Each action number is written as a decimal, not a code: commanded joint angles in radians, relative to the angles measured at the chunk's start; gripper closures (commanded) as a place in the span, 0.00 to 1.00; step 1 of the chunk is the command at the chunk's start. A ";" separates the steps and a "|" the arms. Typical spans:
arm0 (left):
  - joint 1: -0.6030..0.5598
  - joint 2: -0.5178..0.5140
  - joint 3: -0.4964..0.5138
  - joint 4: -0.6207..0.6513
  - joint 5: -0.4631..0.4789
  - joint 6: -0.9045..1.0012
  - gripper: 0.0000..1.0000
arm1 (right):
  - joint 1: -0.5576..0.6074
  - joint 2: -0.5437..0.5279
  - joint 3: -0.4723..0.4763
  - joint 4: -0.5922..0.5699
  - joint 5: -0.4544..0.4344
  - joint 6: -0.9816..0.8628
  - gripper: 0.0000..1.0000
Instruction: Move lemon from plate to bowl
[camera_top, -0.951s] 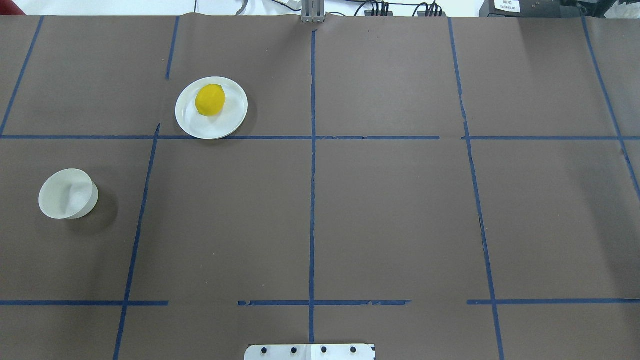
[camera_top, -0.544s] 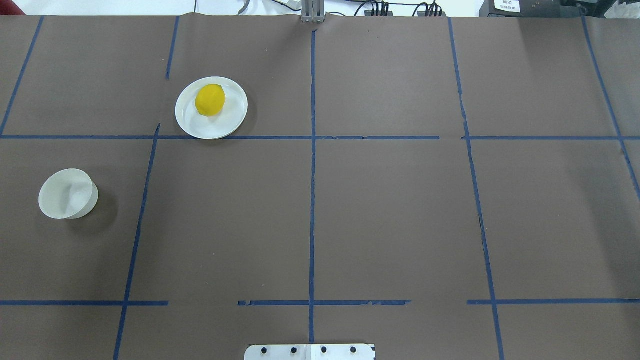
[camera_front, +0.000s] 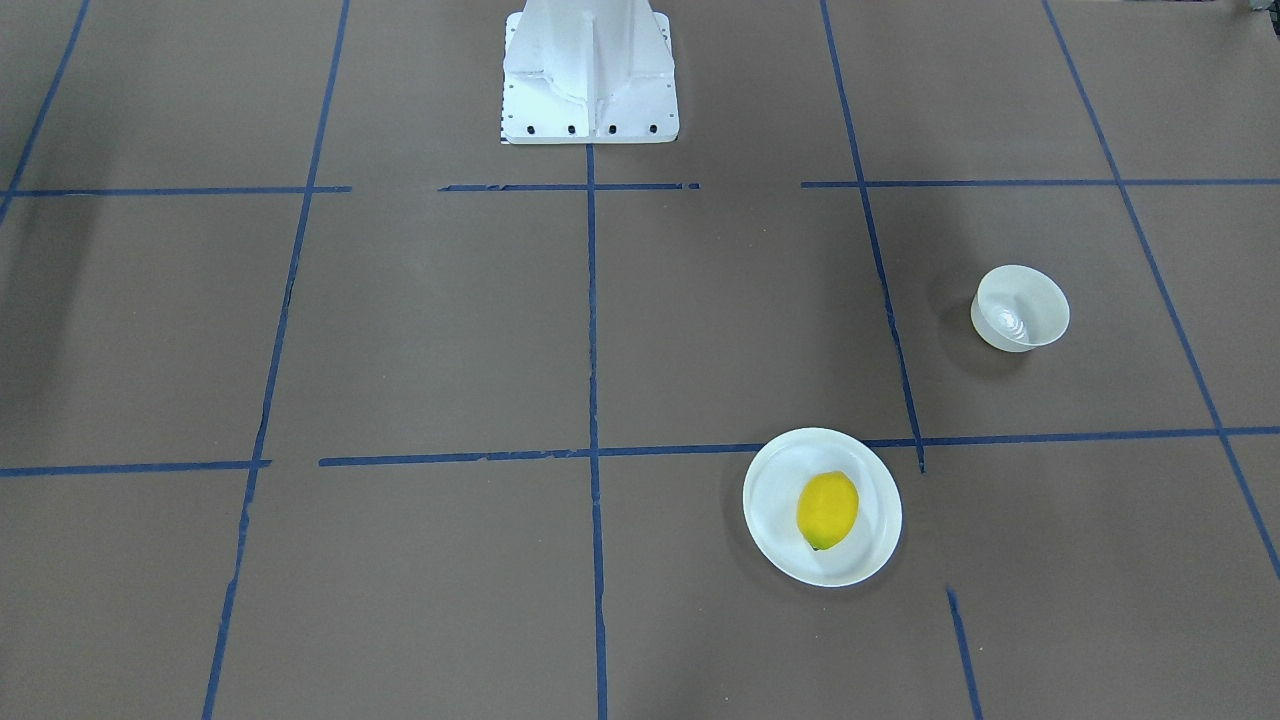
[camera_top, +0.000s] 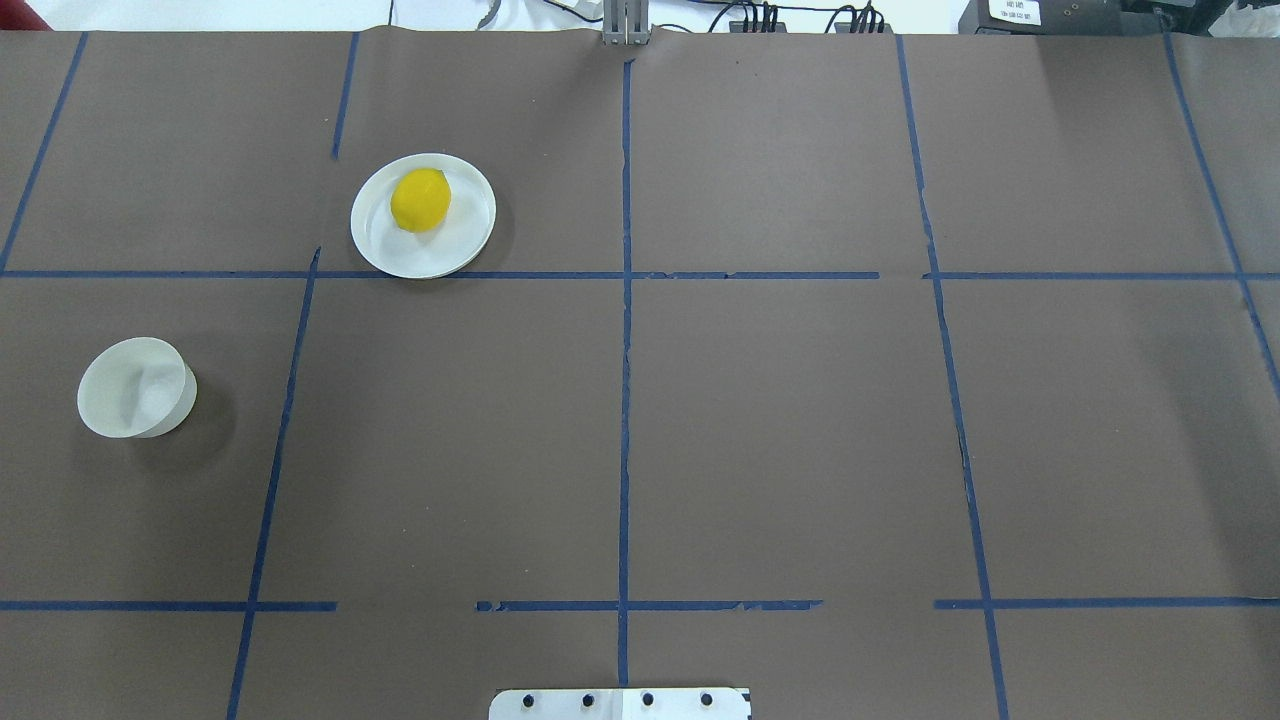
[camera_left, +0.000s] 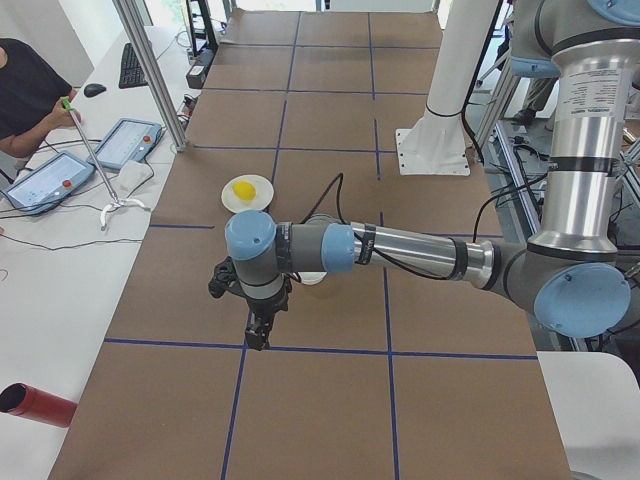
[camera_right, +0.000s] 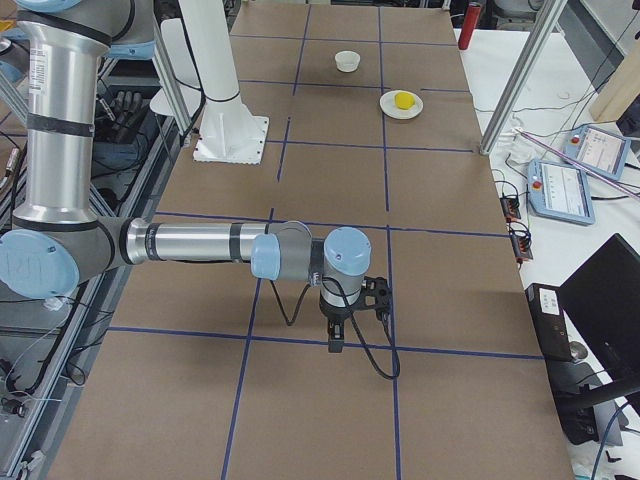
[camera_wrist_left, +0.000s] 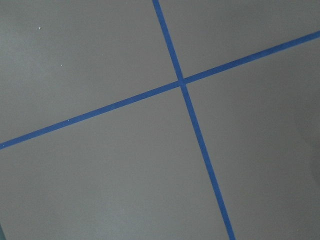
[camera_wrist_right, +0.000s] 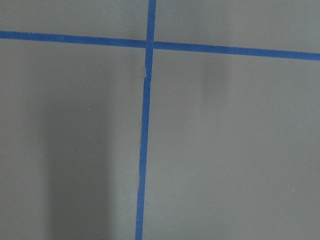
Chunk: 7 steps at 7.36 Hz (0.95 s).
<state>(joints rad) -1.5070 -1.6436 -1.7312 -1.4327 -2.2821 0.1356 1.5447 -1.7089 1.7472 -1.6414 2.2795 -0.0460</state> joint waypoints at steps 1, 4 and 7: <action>0.063 -0.013 -0.014 -0.034 -0.005 -0.100 0.00 | 0.000 0.000 0.000 0.000 0.000 0.000 0.00; 0.281 -0.189 0.024 -0.034 -0.007 -0.400 0.06 | 0.000 0.000 0.000 0.000 0.000 0.000 0.00; 0.350 -0.350 0.123 -0.182 -0.055 -0.435 0.17 | 0.000 0.000 0.000 0.000 0.000 0.000 0.00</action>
<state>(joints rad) -1.1772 -1.9293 -1.6589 -1.5318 -2.3126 -0.2754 1.5447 -1.7088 1.7472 -1.6413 2.2795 -0.0460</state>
